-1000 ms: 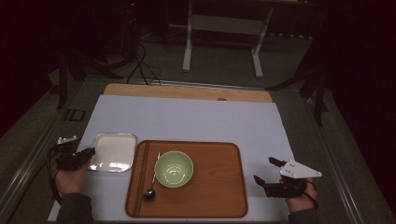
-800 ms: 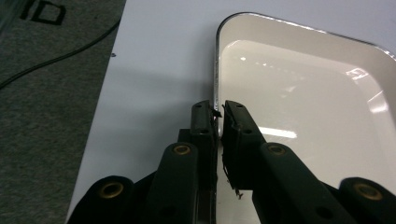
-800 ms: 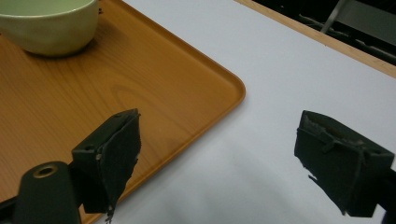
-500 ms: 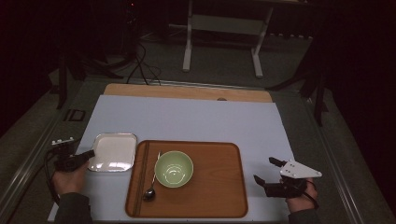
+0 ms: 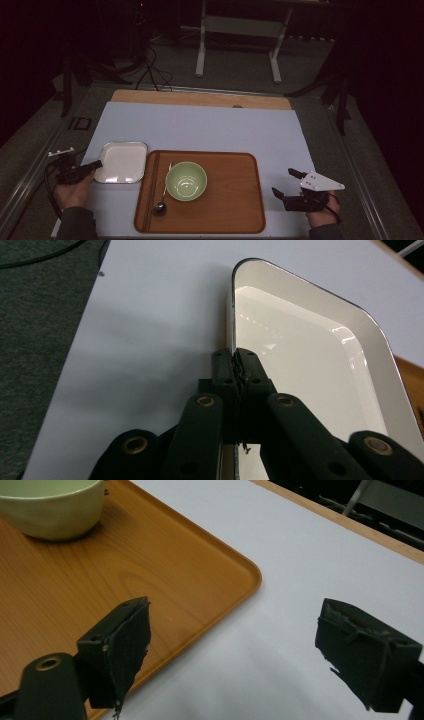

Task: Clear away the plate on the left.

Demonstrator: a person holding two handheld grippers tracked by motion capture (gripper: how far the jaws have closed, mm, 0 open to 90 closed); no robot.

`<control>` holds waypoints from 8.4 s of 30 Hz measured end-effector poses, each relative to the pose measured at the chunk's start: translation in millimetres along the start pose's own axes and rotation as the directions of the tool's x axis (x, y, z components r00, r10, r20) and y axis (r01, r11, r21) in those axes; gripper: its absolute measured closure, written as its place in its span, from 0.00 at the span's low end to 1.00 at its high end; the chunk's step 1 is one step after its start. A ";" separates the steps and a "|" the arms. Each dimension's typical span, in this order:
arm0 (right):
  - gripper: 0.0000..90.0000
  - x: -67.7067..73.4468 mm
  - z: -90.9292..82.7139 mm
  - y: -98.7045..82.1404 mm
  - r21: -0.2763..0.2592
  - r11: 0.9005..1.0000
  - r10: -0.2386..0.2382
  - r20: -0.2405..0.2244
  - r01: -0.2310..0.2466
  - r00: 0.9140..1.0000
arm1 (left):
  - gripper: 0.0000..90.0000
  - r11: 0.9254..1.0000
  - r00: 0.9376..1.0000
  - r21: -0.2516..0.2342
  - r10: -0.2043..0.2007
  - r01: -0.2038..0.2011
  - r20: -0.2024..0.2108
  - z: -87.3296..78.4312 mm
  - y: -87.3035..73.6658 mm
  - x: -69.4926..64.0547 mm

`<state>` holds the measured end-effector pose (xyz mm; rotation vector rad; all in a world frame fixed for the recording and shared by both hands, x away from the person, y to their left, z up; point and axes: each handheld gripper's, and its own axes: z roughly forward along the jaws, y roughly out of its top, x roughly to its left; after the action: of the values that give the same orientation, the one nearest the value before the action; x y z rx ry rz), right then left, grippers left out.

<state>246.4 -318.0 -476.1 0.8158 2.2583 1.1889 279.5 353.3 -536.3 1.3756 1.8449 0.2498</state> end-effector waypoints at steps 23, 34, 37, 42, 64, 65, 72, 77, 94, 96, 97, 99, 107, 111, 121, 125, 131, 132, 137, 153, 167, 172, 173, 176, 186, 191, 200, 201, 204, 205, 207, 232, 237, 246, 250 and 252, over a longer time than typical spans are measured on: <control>0.16 -0.2 0.2 0.0 0.001 1.000 -0.002 -0.001 0.002 1.000 | 1.00 0.994 0.989 -0.104 0.025 -0.010 0.147 -18.0 4.5 -29.5; 0.16 -0.3 0.3 -0.2 0.000 1.000 -0.001 -0.001 0.001 1.000 | 1.00 0.989 0.976 -0.139 0.078 -0.050 0.204 -24.8 10.5 -50.9; 0.16 -0.3 0.5 -0.2 0.000 1.000 -0.001 -0.001 0.001 1.000 | 1.00 0.988 0.974 -0.143 0.092 -0.063 0.208 -26.5 11.7 -56.3; 0.16 -0.4 0.5 -0.3 0.000 1.000 -0.001 -0.001 0.001 1.000 | 1.00 0.984 0.967 -0.156 0.116 -0.082 0.228 -29.1 13.1 -66.1; 0.16 -1.3 -0.5 -0.6 -0.005 1.000 0.000 0.004 0.000 1.000 | 1.00 0.964 0.931 -0.188 0.234 -0.186 0.280 -31.8 13.6 -116.4; 0.16 -1.5 -0.7 -0.6 -0.005 1.000 0.000 0.005 0.000 1.000 | 1.00 0.964 0.929 -0.185 0.239 -0.192 0.283 -31.1 13.4 -117.9; 0.16 -2.2 -1.8 -1.8 -0.007 1.000 0.009 0.009 -0.009 1.000 | 1.00 0.959 0.914 -0.178 0.266 -0.220 0.306 -27.1 12.9 -131.0; 0.16 -5.3 -2.1 -4.3 -0.008 1.000 0.021 0.013 -0.021 1.000 | 1.00 0.953 0.904 -0.186 0.288 -0.239 0.316 -27.5 18.4 -140.6; 0.16 -7.5 -1.7 -4.9 -0.019 0.999 0.030 0.016 -0.029 0.999 | 1.00 0.925 0.839 -0.198 0.379 -0.326 0.391 -21.9 34.7 -188.5; 0.16 -7.9 -1.9 -4.6 -0.022 0.999 0.035 0.019 -0.035 0.999 | 1.00 0.920 0.828 -0.197 0.390 -0.337 0.402 -19.3 35.1 -192.8; 0.16 -7.9 -1.6 -4.3 -0.022 0.999 0.034 0.018 -0.034 0.999 | 1.00 0.917 0.821 -0.198 0.398 -0.346 0.409 -18.2 35.1 -195.1; 0.16 -7.3 -0.9 -3.7 -0.017 0.999 0.030 0.018 -0.030 0.999 | 1.00 0.913 0.812 -0.197 0.409 -0.358 0.417 -16.0 35.0 -199.5; 0.16 -6.9 -1.2 -3.5 -0.021 0.999 0.032 0.016 -0.032 0.999 | 1.00 0.896 0.788 -0.181 0.442 -0.405 0.427 -6.5 37.4 -214.9; 0.16 -7.0 -0.7 -3.4 -0.021 0.999 0.029 0.014 -0.029 0.999 | 1.00 0.888 0.778 -0.168 0.457 -0.428 0.431 -1.2 36.1 -223.1; 0.16 -7.3 -1.6 -3.3 -0.027 0.999 0.034 0.014 -0.033 0.999 | 1.00 0.856 0.739 -0.145 0.504 -0.496 0.447 11.5 33.1 -248.3; 0.16 -7.6 -1.9 -3.3 -0.030 0.999 0.034 0.016 -0.034 0.999 | 1.00 0.842 0.723 -0.125 0.518 -0.524 0.458 17.1 32.8 -257.2; 0.16 -7.6 -3.1 -3.4 -0.033 0.999 0.038 0.022 -0.037 0.999 | 1.00 0.823 0.706 -0.092 0.533 -0.561 0.465 27.9 30.3 -267.0; 0.16 -7.9 -3.4 -3.7 -0.033 0.999 0.039 0.022 -0.038 0.999 | 1.00 0.821 0.704 -0.091 0.535 -0.564 0.467 29.5 29.5 -268.3; 0.16 -8.0 -3.6 -3.4 -0.036 0.999 0.041 0.021 -0.041 0.999 | 1.00 0.801 0.684 -0.075 0.552 -0.594 0.476 36.0 25.5 -275.7; 0.16 -7.6 -4.0 -3.2 -0.039 0.999 0.039 0.024 -0.039 0.999 | 1.00 0.719 0.629 0.004 0.606 -0.695 0.487 58.5 11.0 -294.4; 0.16 -7.4 -3.6 -3.2 -0.040 0.999 0.038 0.022 -0.037 0.999 | 1.00 0.654 0.590 0.064 0.631 -0.754 0.504 72.6 -8.7 -314.7; 0.16 -7.5 -3.7 -3.5 -0.039 0.999 0.038 0.022 -0.038 0.999 | 1.00 0.624 0.570 0.082 0.642 -0.777 0.513 77.6 -17.5 -321.6; 0.16 -7.5 -3.7 -3.6 -0.039 0.999 0.039 0.022 -0.038 0.999 | 1.00 0.624 0.569 0.081 0.643 -0.777 0.513 78.4 -18.7 -322.2; 0.16 -7.5 -3.7 -3.5 -0.039 0.999 0.039 0.021 -0.038 0.999 | 1.00 0.621 0.568 0.089 0.638 -0.778 0.520 80.3 -21.3 -324.2; 0.16 -7.0 -3.8 -3.3 -0.039 0.999 0.036 0.023 -0.035 0.999 | 1.00 0.576 0.550 0.136 0.646 -0.806 0.529 88.3 -32.9 -331.5; 0.16 -7.2 -4.1 -3.3 -0.040 0.999 0.035 0.023 -0.034 0.999 | 1.00 0.564 0.550 0.154 0.645 -0.811 0.531 91.9 -38.4 -336.7; 0.16 -7.2 -4.1 -3.2 -0.040 0.999 0.035 0.022 -0.035 0.999 | 0.99 0.510 0.535 0.211 0.653 -0.834 0.536 102.0 -49.3 -345.0; 0.16 -7.2 -4.1 -3.2 -0.040 0.999 0.035 0.022 -0.034 0.999 | 0.98 0.511 0.538 0.213 0.654 -0.833 0.532 103.2 -50.4 -345.9; 0.16 -7.2 -4.2 -3.2 -0.040 0.999 0.035 0.021 -0.034 0.999 | 0.98 0.521 0.547 0.216 0.647 -0.826 0.531 108.6 -52.4 -347.2; 0.16 -7.2 -4.1 -3.2 -0.040 0.999 0.035 0.021 -0.034 0.999 | 0.98 0.525 0.552 0.218 0.643 -0.822 0.531 110.4 -52.4 -347.6; 0.16 -7.1 -4.0 -3.1 -0.040 0.999 0.034 0.021 -0.033 0.999 | 0.97 0.552 0.570 0.215 0.625 -0.806 0.533 113.2 -50.9 -347.8; 0.16 -7.4 -3.9 -3.3 -0.040 0.999 0.033 0.013 -0.033 0.999 | 0.92 0.690 0.670 0.170 0.564 -0.704 0.483 132.3 -49.9 -357.5; 0.16 -7.2 -3.8 -3.1 -0.040 0.999 0.033 0.013 -0.032 0.999 | 0.78 0.708 0.645 0.080 0.584 -0.702 0.492 117.7 -44.9 -357.9; 0.16 -6.5 -3.7 -3.1 -0.040 0.999 0.034 0.016 -0.033 0.999 | 0.59 0.697 0.615 0.003 0.631 -0.717 0.472 94.9 -39.6 -357.5; 0.16 -6.2 -3.7 -3.1 -0.039 0.999 0.033 0.016 -0.032 0.999 | 0.52 0.696 0.613 -0.036 0.655 -0.717 0.442 84.3 -37.8 -356.2; 0.16 -6.2 -3.8 -3.0 -0.039 0.999 0.033 0.016 -0.033 0.999 | 0.51 0.694 0.611 -0.063 0.669 -0.717 0.424 77.6 -36.4 -354.6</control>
<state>247.7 -325.8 -476.0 0.8481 2.2091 1.2328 337.4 6.6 -438.6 2.0155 0.9004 0.2153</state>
